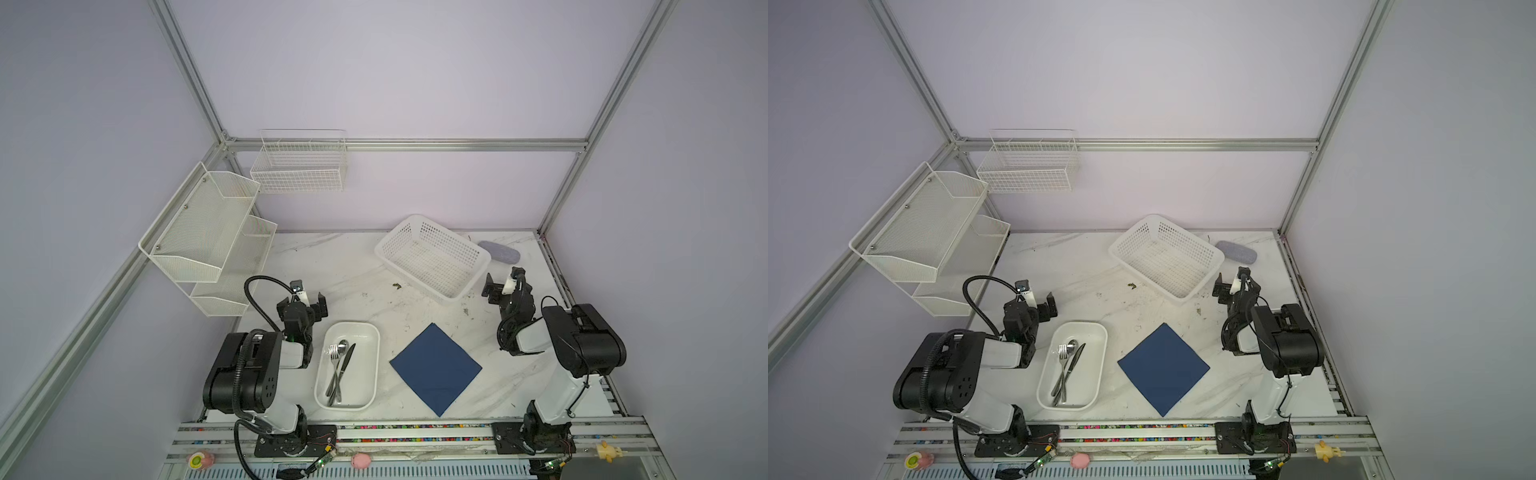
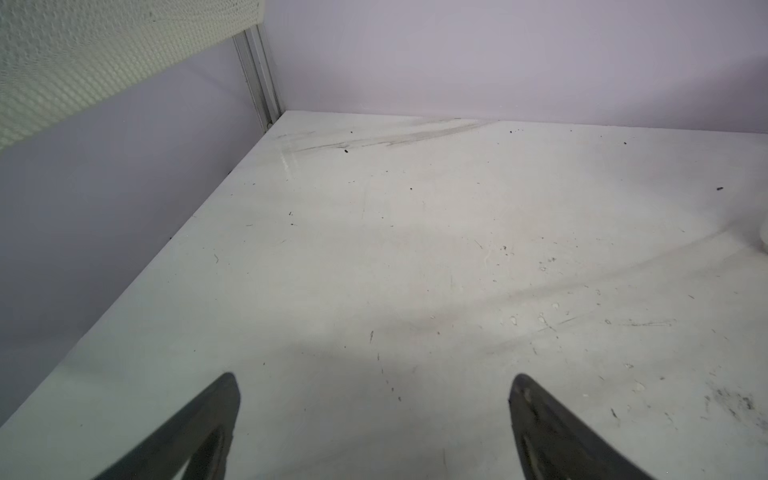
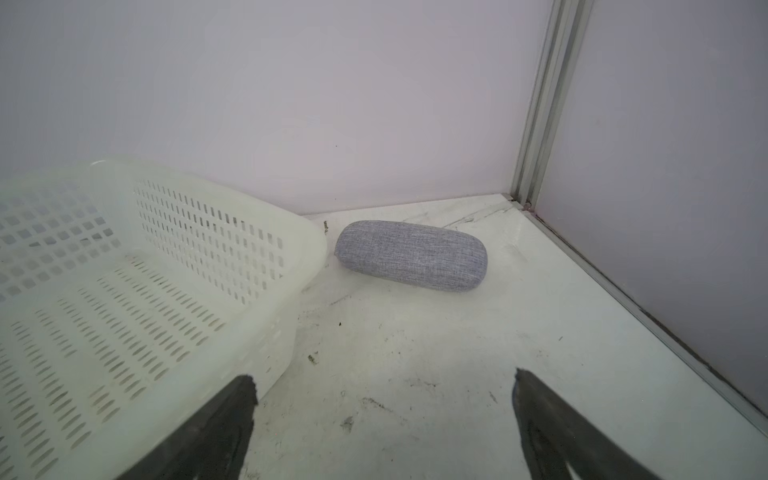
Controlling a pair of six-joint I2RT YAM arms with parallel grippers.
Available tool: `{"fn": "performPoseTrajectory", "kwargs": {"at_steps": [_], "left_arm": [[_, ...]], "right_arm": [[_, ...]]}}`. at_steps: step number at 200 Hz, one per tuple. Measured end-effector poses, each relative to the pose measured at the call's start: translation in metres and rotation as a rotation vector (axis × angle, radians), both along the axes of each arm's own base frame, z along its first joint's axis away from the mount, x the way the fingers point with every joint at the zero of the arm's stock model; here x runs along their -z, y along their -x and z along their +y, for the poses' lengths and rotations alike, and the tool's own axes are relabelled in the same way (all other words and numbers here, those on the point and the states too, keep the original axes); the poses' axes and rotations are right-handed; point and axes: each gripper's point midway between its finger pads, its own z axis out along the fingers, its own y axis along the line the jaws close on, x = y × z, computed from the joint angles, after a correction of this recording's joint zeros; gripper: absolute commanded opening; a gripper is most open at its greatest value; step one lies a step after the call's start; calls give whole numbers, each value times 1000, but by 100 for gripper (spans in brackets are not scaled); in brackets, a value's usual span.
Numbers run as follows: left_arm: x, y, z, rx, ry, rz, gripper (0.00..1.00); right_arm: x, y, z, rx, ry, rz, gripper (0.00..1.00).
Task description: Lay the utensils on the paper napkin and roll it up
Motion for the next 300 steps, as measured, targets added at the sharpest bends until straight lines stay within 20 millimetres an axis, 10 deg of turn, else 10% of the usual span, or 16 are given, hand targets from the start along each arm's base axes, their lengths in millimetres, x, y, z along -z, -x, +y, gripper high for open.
{"fn": "performPoseTrajectory", "kwargs": {"at_steps": [212,300], "left_arm": [[-12,2,-4,24,-10,-54,100],[-81,43,27,-219,128,-77,100]], "right_arm": [[1,0,3,-21,6,10,97],[-88,23,-19,108,-89,-15,97]]}}
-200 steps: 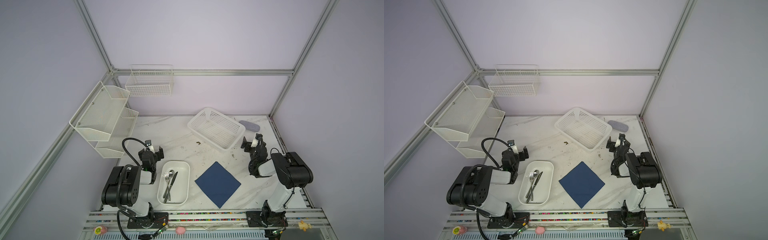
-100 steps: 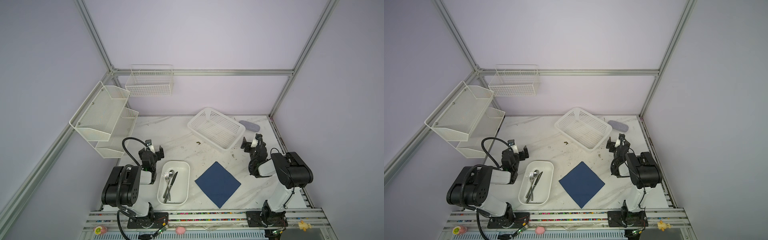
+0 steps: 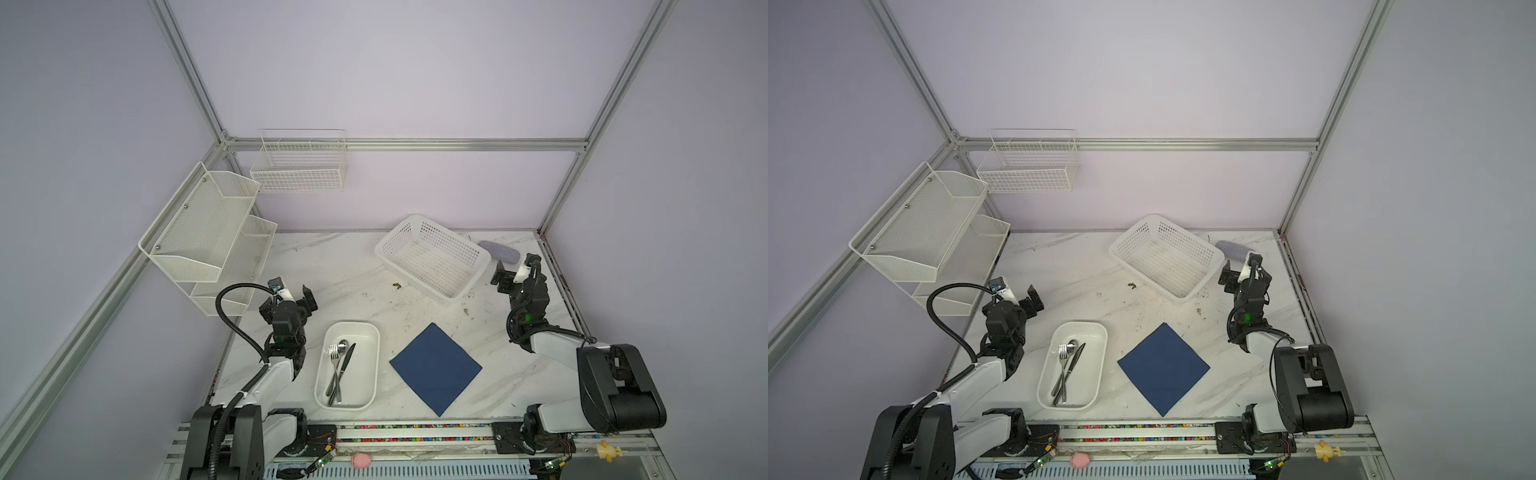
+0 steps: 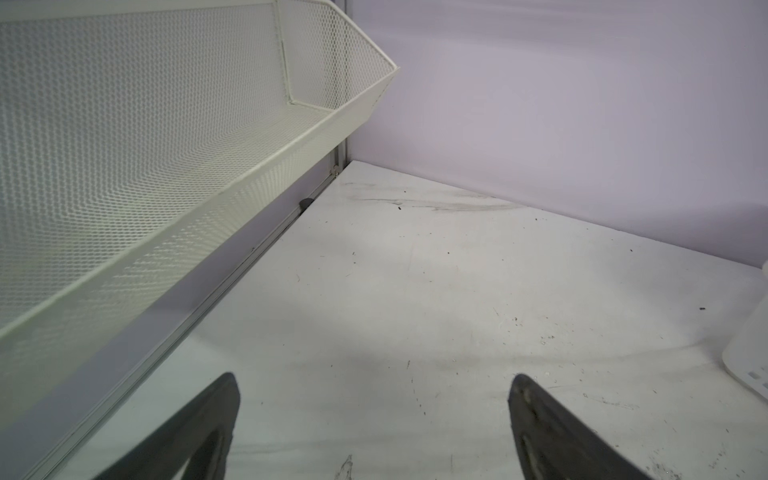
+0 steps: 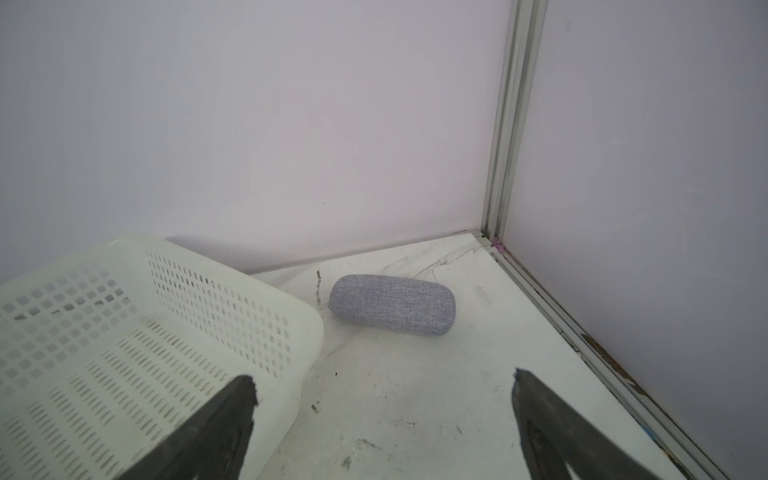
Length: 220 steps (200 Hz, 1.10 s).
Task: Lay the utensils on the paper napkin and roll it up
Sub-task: 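Move the left gripper over the tray while the right reaches the napkin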
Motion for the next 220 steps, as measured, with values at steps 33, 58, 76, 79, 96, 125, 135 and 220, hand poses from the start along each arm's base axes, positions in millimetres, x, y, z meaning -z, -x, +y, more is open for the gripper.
{"fn": "performPoseTrajectory", "kwargs": {"at_steps": [33,58,76,79,96,125,135,220], "left_arm": [[-21,18,6,-113,184,37,100],[-33,35,-8,-56,283,25,100],[-38,44,-26,37,342,24,100],[-40,46,-29,56,351,19,100],[-51,55,-48,158,398,-2,100],[-66,67,-82,350,463,-22,100],[-68,70,-94,416,492,-20,100],[-19,92,-180,737,669,292,89]], "right_arm": [[-47,6,5,-17,-176,21,97],[-72,16,48,-267,-278,37,97],[-71,27,85,-471,-371,95,93],[-70,29,91,-502,-388,106,90],[-56,42,120,-665,-479,204,82],[-21,70,153,-786,-552,413,76],[-11,83,166,-810,-555,477,74],[83,183,266,-975,-397,930,48]]}}
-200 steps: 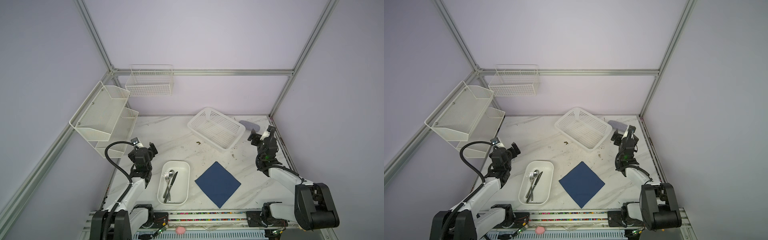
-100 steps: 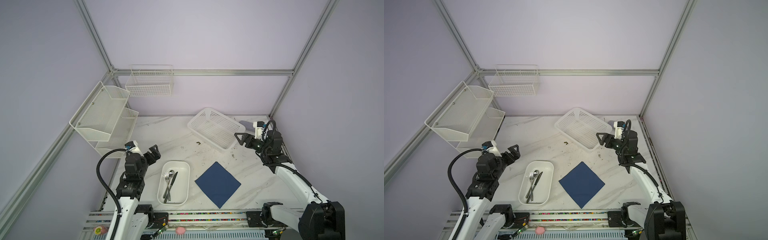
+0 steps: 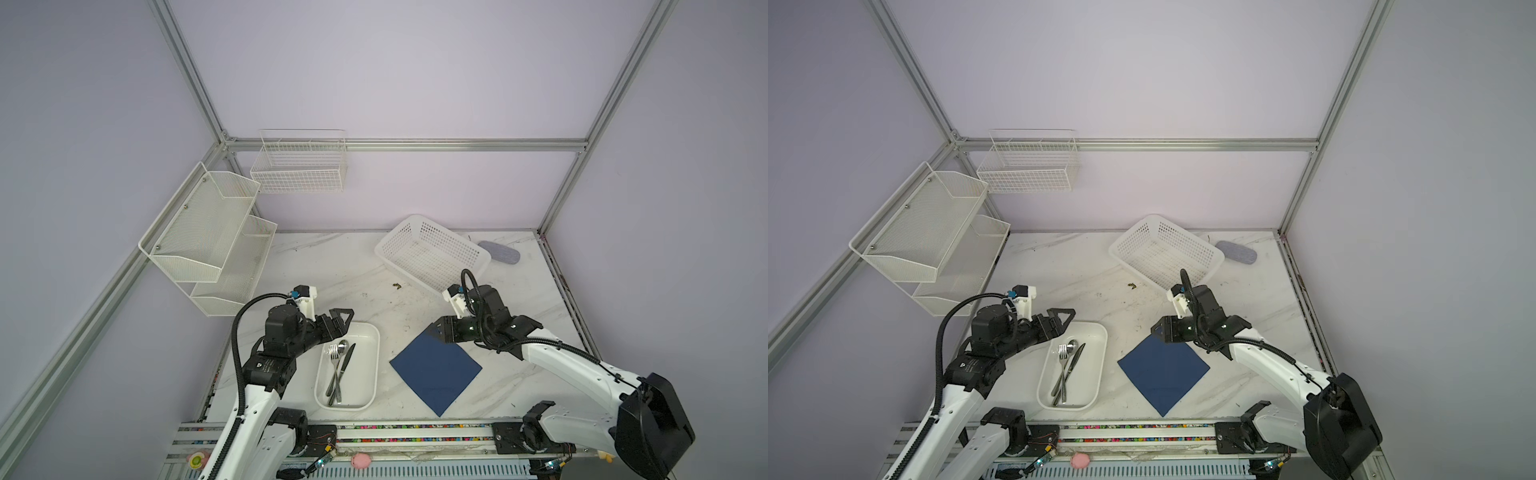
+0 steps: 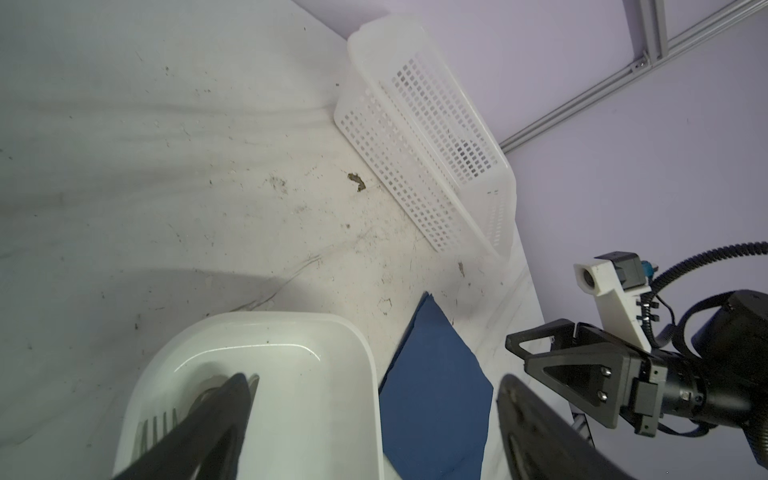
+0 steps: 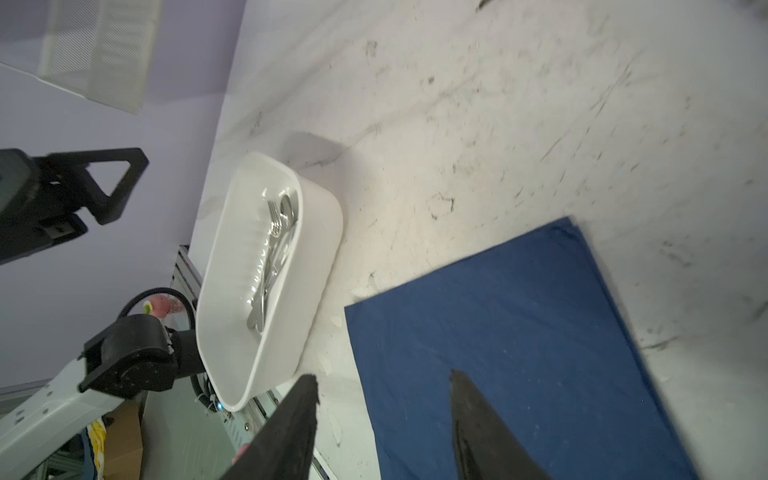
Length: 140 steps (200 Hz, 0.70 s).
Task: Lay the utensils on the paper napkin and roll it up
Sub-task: 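Move the left gripper over the tray while the right reaches the napkin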
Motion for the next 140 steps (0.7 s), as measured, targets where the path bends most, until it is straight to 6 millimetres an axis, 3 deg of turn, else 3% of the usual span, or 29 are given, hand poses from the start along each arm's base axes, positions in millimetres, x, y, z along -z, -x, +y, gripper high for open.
{"fn": "performPoseTrajectory", "kwargs": {"at_steps": [38,79,140], "left_arm": [[25,13,-12,52,-47,104,88],[40,21,-14,67,-104,156,88],[56,22,-18,84,-156,202,88]], "right_arm": [[37,21,16,-51,115,44,41],[72,30,19,-54,242,59,38],[92,22,16,-8,311,47,38]]}}
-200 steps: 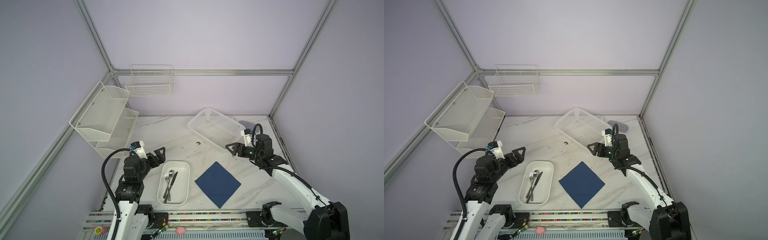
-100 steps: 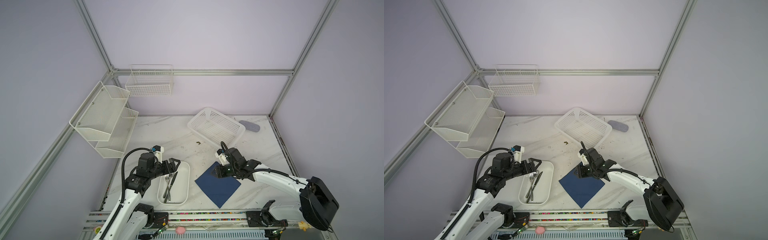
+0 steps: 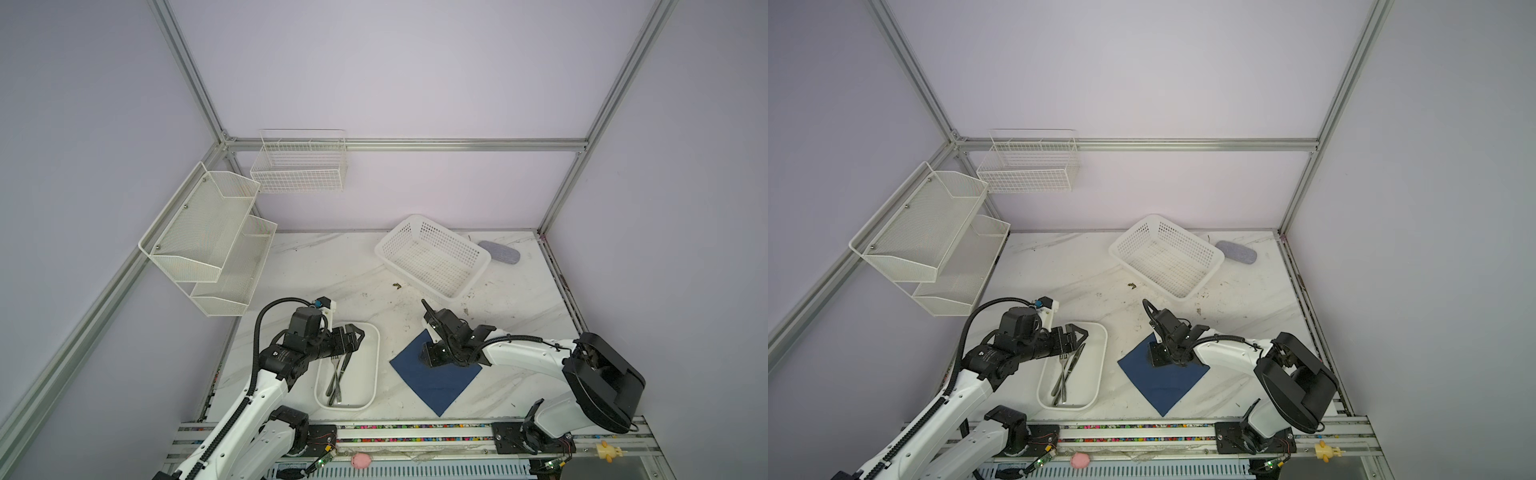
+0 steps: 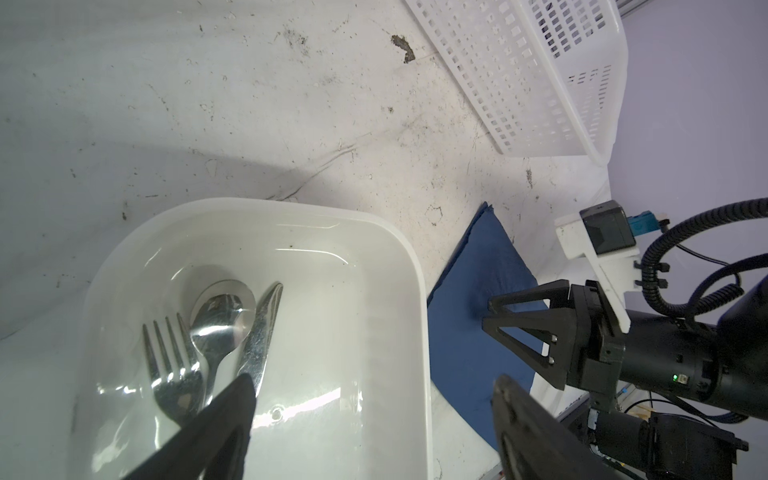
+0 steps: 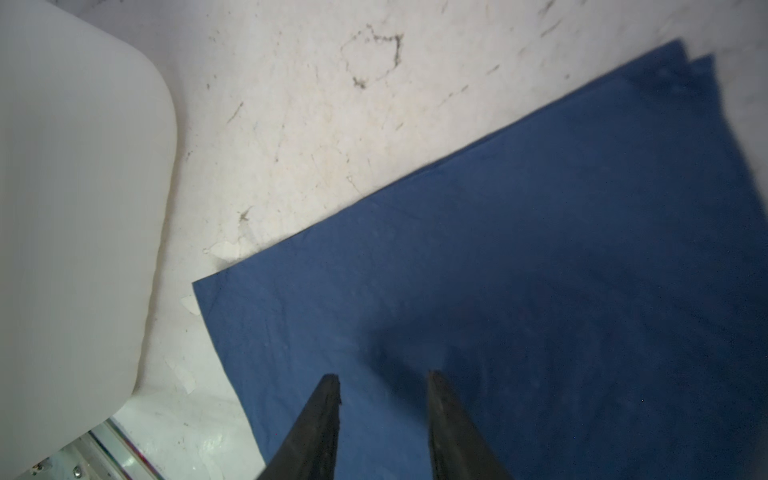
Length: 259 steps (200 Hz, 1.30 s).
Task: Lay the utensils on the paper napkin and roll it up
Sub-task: 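Move the left gripper over the tray while the right reaches the napkin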
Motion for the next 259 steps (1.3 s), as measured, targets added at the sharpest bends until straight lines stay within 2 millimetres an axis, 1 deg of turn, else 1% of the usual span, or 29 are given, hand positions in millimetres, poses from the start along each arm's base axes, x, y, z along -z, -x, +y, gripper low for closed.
{"fn": "performPoseTrajectory", "kwargs": {"at_steps": [19,43,69,87,107,130,143,158,171,185,198,223,246,259], "left_arm": [[4,0,0,2,-16,11,88],[7,-1,-1,12,-39,16,88],[7,-6,-2,14,-61,21,87],[6,-9,-2,8,-75,22,87],[8,-10,-2,9,-85,26,88],[8,-9,-4,17,-92,25,88],[7,-8,-4,17,-96,21,88],[6,-7,-4,16,-98,16,88],[5,-7,-4,17,-98,12,88],[6,-7,-5,20,-98,13,88],[6,-6,-7,28,-98,16,91],[9,-2,-14,57,-102,33,91],[8,-2,-27,105,-110,46,93],[8,-2,-37,133,-117,54,93]], "right_arm": [[5,-5,-2,23,20,-14,38],[5,-16,0,52,29,-42,38],[5,-34,7,85,38,-84,38],[5,-50,11,125,60,-116,38],[4,-63,16,149,74,-143,40],[1,-66,20,145,67,-152,45],[-5,-67,21,145,57,-165,48],[-21,-74,24,152,38,-197,49],[-38,-85,28,172,19,-242,50],[-53,-99,30,200,5,-281,50],[-61,-114,22,241,5,-308,49],[-69,-144,-5,327,29,-341,50],[-74,-169,-22,374,47,-367,50],[-73,-179,-29,390,60,-373,50]]}}
